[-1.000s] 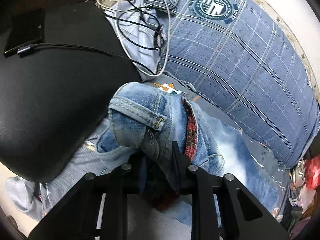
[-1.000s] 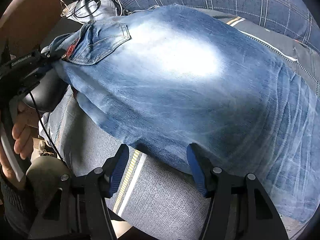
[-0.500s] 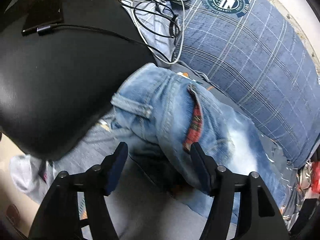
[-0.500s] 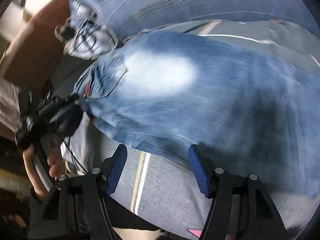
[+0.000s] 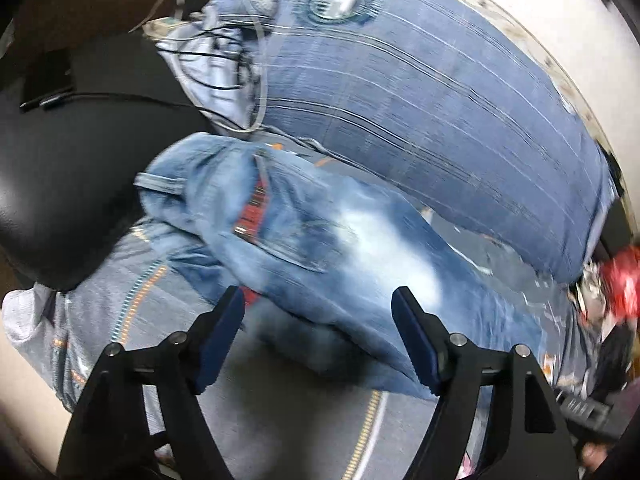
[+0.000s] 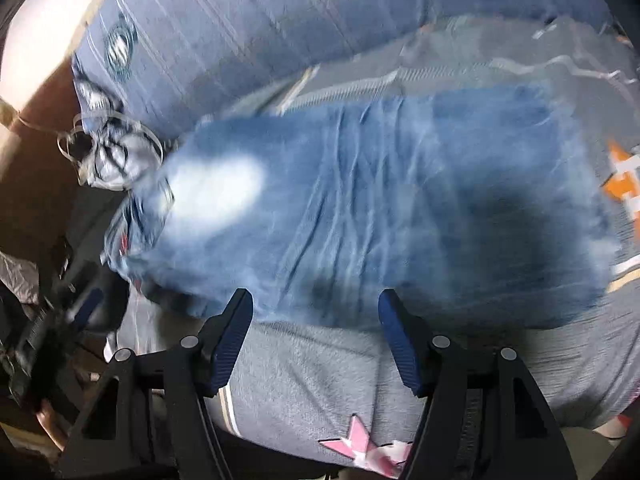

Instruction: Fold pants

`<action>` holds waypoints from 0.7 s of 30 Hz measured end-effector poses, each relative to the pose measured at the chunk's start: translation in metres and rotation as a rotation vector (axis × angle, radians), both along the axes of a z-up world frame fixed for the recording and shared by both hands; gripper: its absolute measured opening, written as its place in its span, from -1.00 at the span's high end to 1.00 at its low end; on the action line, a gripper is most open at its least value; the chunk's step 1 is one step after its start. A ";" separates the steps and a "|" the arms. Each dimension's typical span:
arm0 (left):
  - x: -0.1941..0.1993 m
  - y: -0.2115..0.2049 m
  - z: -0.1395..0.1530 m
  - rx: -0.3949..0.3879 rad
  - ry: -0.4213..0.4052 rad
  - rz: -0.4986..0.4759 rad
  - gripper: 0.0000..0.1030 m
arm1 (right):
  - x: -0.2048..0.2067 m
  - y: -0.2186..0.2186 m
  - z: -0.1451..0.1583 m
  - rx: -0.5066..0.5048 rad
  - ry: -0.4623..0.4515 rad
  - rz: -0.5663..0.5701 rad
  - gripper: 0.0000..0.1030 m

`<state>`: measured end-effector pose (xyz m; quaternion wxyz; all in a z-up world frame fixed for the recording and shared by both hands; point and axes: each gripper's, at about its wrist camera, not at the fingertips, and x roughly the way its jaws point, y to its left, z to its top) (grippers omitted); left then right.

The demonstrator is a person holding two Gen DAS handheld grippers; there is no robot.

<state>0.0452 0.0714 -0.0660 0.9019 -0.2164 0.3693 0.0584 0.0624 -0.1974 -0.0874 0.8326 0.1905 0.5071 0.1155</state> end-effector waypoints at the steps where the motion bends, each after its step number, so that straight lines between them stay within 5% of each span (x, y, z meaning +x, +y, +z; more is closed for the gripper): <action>1: 0.001 -0.007 0.000 -0.001 0.003 -0.019 -0.48 | -0.003 -0.005 0.006 -0.021 -0.028 -0.013 -0.30; 9: 0.020 -0.059 -0.018 -0.233 0.084 -0.175 -0.51 | -0.022 -0.088 0.004 0.004 -0.023 -0.176 -0.35; 16: 0.043 -0.112 -0.040 -0.201 0.174 -0.246 -0.49 | 0.014 -0.153 0.012 0.090 0.032 -0.307 -0.40; 19: 0.040 -0.118 -0.042 -0.175 0.172 -0.256 -0.49 | 0.054 -0.158 0.005 -0.045 0.041 -0.317 -0.40; 21: 0.036 -0.121 -0.039 -0.154 0.152 -0.268 -0.49 | 0.061 -0.159 -0.011 -0.044 0.086 -0.318 -0.37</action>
